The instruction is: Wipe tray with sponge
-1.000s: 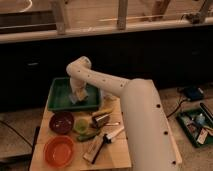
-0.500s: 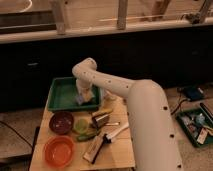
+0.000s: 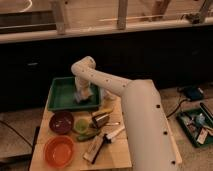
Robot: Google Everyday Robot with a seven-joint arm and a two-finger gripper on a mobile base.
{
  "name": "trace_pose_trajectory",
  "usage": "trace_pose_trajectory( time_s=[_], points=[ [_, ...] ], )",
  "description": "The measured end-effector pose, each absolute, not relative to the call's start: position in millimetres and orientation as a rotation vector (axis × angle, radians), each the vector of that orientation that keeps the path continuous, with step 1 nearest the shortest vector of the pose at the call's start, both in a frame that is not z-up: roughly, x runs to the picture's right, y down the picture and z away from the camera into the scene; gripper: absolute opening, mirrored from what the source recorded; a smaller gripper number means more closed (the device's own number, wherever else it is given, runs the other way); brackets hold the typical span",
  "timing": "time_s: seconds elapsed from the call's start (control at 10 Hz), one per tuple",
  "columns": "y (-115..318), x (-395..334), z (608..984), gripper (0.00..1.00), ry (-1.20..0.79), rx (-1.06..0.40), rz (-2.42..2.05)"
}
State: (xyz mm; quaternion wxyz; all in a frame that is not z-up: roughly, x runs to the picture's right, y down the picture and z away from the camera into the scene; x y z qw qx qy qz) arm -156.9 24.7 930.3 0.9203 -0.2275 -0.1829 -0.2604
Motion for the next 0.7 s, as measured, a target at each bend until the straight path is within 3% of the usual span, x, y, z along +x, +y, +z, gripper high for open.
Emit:
trace_pose_trajectory(
  time_s=[0.7],
  points=[
    [39, -157, 901, 0.03, -0.494, -0.467, -0.547]
  ],
)
